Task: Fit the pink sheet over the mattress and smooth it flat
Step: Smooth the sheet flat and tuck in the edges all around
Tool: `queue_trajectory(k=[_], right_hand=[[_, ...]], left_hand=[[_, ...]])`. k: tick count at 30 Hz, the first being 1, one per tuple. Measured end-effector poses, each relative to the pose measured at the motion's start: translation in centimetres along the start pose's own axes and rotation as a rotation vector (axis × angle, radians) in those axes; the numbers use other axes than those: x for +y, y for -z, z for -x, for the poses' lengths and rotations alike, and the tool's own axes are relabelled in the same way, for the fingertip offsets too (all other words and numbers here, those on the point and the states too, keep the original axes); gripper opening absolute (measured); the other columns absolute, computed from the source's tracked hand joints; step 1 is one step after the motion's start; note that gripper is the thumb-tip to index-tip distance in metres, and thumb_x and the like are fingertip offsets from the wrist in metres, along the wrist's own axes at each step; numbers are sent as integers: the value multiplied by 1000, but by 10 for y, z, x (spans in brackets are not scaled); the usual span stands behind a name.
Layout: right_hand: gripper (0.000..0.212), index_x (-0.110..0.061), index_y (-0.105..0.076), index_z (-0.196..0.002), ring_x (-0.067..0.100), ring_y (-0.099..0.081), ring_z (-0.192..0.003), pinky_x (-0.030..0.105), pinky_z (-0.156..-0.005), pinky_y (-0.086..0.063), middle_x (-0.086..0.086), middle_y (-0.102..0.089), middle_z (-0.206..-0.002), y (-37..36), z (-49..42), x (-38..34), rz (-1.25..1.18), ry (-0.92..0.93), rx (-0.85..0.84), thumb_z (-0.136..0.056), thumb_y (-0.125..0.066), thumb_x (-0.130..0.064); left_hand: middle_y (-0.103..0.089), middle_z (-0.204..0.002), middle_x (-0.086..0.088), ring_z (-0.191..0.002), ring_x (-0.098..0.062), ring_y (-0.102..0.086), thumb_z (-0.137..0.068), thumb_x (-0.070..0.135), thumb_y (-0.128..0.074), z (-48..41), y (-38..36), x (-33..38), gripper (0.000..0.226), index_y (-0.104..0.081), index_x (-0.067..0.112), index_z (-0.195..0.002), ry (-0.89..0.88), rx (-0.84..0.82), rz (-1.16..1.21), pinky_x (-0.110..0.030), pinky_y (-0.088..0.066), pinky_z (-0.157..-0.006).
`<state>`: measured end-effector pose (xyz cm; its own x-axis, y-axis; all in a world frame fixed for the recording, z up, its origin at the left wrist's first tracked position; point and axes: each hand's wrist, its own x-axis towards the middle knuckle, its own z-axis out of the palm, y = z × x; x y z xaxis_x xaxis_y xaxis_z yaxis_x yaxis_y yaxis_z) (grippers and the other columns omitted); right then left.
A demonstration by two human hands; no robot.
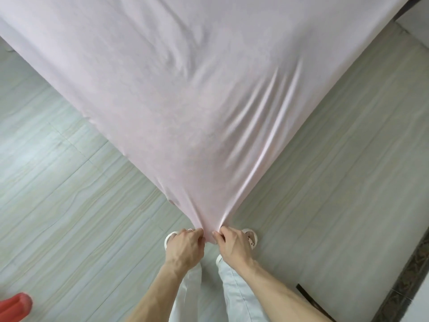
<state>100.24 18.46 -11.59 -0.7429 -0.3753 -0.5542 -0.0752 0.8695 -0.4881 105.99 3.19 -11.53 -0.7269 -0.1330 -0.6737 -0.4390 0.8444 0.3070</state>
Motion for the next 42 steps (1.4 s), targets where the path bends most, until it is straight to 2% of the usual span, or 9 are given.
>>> queue_trajectory(k=[10, 14, 19, 24, 27, 29, 32, 38, 42], right_hand=[[27, -22, -61, -70, 30, -66, -89, 31, -71, -49, 2, -69, -83, 90, -40, -26, 136, -276, -224, -79, -58, -48], [17, -21, -60, -75, 28, -61, -84, 31, -68, -45, 1, -66, -84, 142, -73, -50, 127, -208, -12, -83, -53, -34], [26, -16, -59, -113, 26, -51, -113, 37, -91, -47, 4, -55, -122, 180, -136, -46, 205, 59, 482, -89, -54, -26], [62, -34, -11, -157, 23, 6, -153, 50, -121, -6, 0, 7, -166, 208, -179, 7, 383, 226, 233, -101, -35, -47], [66, -33, 6, -157, 26, 29, -146, 61, -116, 12, 2, 29, -159, 234, -190, 87, 249, -375, 63, -100, -11, -61], [68, -19, -5, -158, 30, 18, -150, 60, -119, 2, 10, 20, -163, 264, -192, 127, 34, -752, -36, -101, -15, -54], [70, -12, -17, -157, 30, -21, -149, 47, -119, -22, 12, -14, -164, 292, -204, 144, -188, -599, 107, -101, -28, -53], [48, -16, -52, -129, 27, -64, -104, 41, -90, -54, 5, -64, -119, 316, -287, 123, -1150, -640, 241, -101, -35, -52], [30, -12, -62, -103, 15, -59, -64, 23, -51, -42, 1, -65, -80, 335, -309, 146, -1121, -657, 246, -101, -49, -38]], left_hand=[[-66, -117, -2, -106, -23, -64, -89, 36, -48, -50, 127, 30, 34, -66, 21, -114, -45, -230, -326, -31, -42, -78], [-65, -110, -5, -101, -30, -64, -91, 28, -41, -75, 186, 66, 28, -63, 20, -107, -113, 34, -226, -31, -41, -73], [-52, -129, -4, -120, -26, -49, -93, 28, -46, -135, 209, 104, 37, -51, 23, -129, -191, 323, -110, -39, -42, -91], [-37, -152, -4, -138, -34, -33, -87, 36, -56, -174, 192, 114, 57, -42, 29, -142, -136, 479, -205, -52, -37, -101], [-49, -139, -9, -126, -38, -45, -79, 33, -61, -181, 186, 124, 57, -48, 25, -134, -71, 454, -336, -52, -44, -87], [-60, -118, -11, -104, -38, -57, -76, 30, -64, -190, 199, 144, 46, -56, 23, -121, 12, 478, -330, -45, -48, -72], [-61, -94, -12, -82, -35, -57, -79, 25, -61, -216, 222, 177, 29, -59, 15, -105, 88, 547, -325, -40, -43, -65], [-44, -145, -4, -127, -29, -47, -91, 34, -53, -274, 237, 250, 52, -43, 25, -141, -54, 547, -227, -45, -41, -101], [-27, -158, 1, -144, -28, -27, -95, 40, -46, -305, 245, 296, 56, -31, 35, -149, -110, 483, -247, -44, -32, -111]])
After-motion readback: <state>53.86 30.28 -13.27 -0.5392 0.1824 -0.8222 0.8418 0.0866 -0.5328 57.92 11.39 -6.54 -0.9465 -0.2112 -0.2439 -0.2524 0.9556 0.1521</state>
